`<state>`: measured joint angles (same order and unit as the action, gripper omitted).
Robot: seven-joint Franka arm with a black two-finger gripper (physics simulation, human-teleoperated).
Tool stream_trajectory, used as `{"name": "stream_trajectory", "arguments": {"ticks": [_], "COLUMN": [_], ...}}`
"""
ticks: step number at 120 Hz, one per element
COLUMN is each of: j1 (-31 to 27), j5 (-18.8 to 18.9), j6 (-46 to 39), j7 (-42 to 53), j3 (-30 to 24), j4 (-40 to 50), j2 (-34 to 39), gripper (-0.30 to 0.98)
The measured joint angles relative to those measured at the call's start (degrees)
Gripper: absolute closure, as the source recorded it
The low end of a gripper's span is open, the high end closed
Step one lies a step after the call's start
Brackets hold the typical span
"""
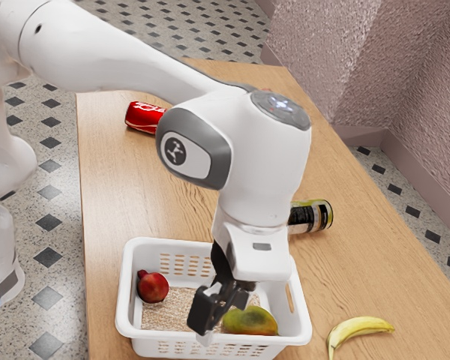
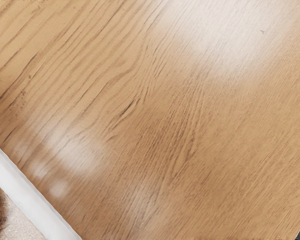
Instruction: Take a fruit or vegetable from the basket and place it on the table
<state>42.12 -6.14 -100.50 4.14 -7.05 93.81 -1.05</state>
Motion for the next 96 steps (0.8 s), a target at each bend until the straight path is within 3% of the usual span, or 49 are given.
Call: {"name": "stream_trajectory", "arguments": {"ticks": [13, 38, 50, 58, 66, 74, 90, 96], "j1": [-1.84, -4.78, -3.23, -10.59, -10.84, -17.3, -19.81, -26.19], "j5": [0.02, 0.06, -0.01, -0.02, -0.05, -0.03, -0.01, -0.1], "j6": [0.03, 0.15, 0.18, 0.19, 0.2, 0.21, 0.24, 0.26], "j7": [0.16, 0.42, 0.5, 0.55, 0.59, 0.63, 0.74, 0.95], "j3": [-2.92, -3.24, 1.56, -3.26, -0.74, -4.64, -3.11, -8.71], "j4": [0.02, 0.17, 0.26, 0.2, 0.21, 0.32, 1.0, 1.24], "j2": [-0.01, -0.16, -0.27, -0.29, -0.29, -0.28, -0.45, -0.49], "gripper": [0.0, 0.0, 0.0, 0.0, 0.0, 0.0, 0.0, 0.0]}}
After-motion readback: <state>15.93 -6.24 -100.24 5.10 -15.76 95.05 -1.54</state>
